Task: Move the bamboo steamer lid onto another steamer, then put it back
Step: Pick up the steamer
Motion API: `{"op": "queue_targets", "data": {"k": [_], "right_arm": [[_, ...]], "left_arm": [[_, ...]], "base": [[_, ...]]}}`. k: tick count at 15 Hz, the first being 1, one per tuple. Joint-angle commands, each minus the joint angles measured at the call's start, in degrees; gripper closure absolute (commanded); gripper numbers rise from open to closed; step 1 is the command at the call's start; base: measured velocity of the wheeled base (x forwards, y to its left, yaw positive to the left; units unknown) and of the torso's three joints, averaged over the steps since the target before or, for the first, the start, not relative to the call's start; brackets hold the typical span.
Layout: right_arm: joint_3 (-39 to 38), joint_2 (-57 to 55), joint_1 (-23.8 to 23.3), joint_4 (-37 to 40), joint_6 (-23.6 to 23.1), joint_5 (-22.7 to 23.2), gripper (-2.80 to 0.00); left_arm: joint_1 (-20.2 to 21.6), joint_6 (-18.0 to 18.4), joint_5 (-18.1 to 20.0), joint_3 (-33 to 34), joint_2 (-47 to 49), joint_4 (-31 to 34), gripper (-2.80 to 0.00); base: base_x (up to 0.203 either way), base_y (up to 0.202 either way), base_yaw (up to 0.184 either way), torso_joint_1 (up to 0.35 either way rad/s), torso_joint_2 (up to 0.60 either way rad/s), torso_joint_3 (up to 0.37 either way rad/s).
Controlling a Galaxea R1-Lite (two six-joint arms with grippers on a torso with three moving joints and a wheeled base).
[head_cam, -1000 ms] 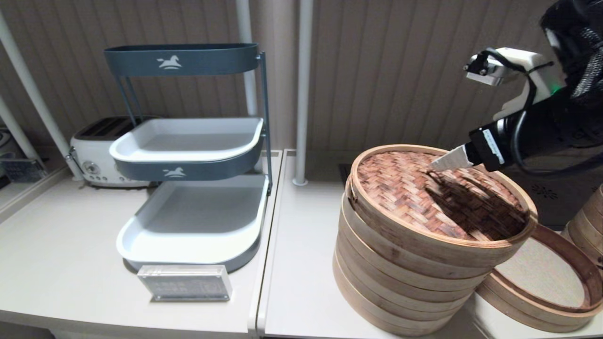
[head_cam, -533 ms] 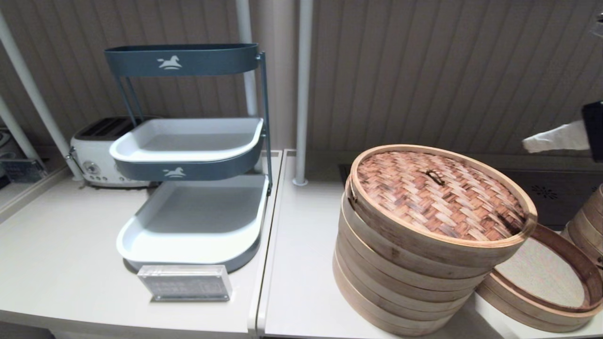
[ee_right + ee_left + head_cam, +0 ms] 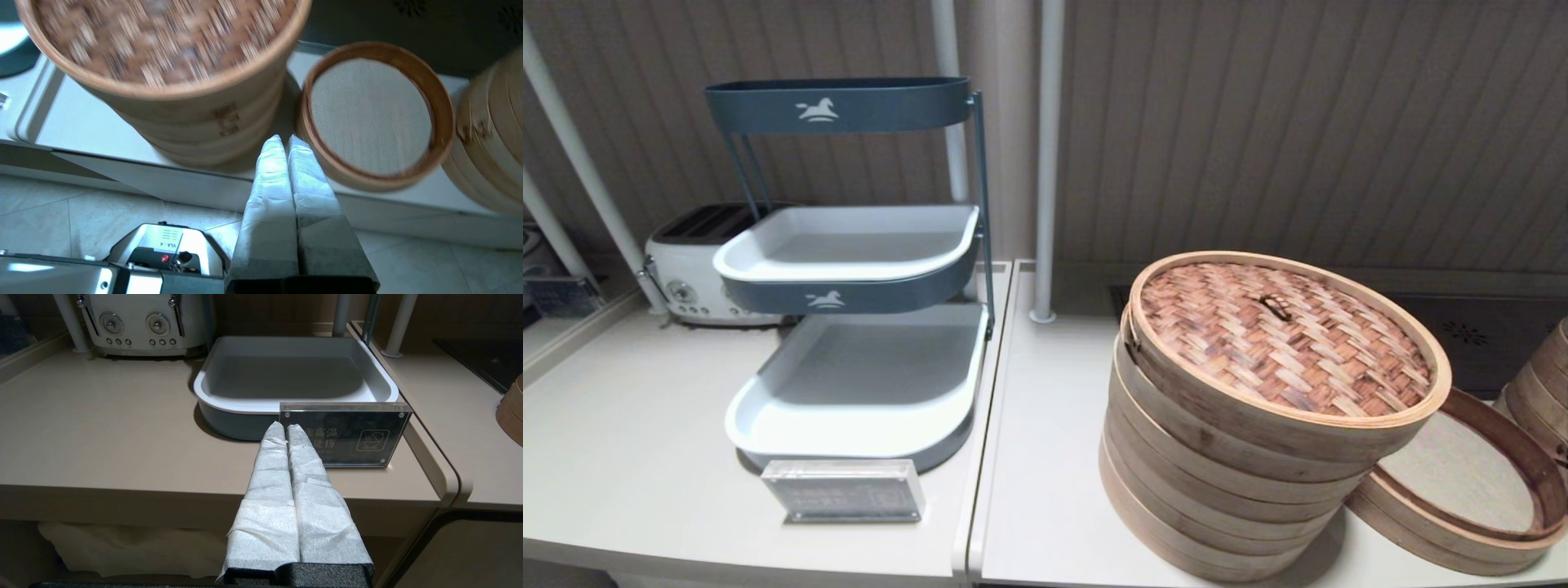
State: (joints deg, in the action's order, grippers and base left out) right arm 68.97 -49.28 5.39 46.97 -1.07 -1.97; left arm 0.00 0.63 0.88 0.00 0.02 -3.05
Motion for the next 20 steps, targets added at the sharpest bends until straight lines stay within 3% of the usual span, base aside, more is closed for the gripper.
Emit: {"op": "queue_targets", "data": {"k": [1, 5, 11, 15, 20], "right_arm": [[-6.73, 10.07, -3.06, 0.18, -0.11, -0.06, 0.00], [-21.29, 21.84, -6.04, -0.73, -0.21, 0.02, 0.00], [-43.49, 32.37, -11.00, -16.69, 0.06, -0.30, 0.00], [-53.35, 32.76, -11.52, -29.02, 0.87, -0.47, 0.00], [-57.46, 32.76, -13.74, -30.75, 3.05, -4.61, 0.00]], "left_arm": [[0.00, -0.01, 0.00, 1.58, -0.02, -0.03, 0.00], [0.00, -0.01, 0.00, 1.58, -0.02, -0.03, 0.00], [0.00, -0.01, 0.00, 1.58, -0.02, -0.03, 0.00], [0.00, -0.01, 0.00, 1.58, -0.02, -0.03, 0.00], [0.00, -0.01, 0.00, 1.58, -0.02, -0.03, 0.00]], "base": [[0.000, 0.000, 0.000, 0.000, 0.00, 0.000], [0.000, 0.000, 0.000, 0.000, 0.00, 0.000], [0.000, 0.000, 0.000, 0.000, 0.00, 0.000], [0.000, 0.000, 0.000, 0.000, 0.00, 0.000], [0.000, 0.000, 0.000, 0.000, 0.00, 0.000]]}}
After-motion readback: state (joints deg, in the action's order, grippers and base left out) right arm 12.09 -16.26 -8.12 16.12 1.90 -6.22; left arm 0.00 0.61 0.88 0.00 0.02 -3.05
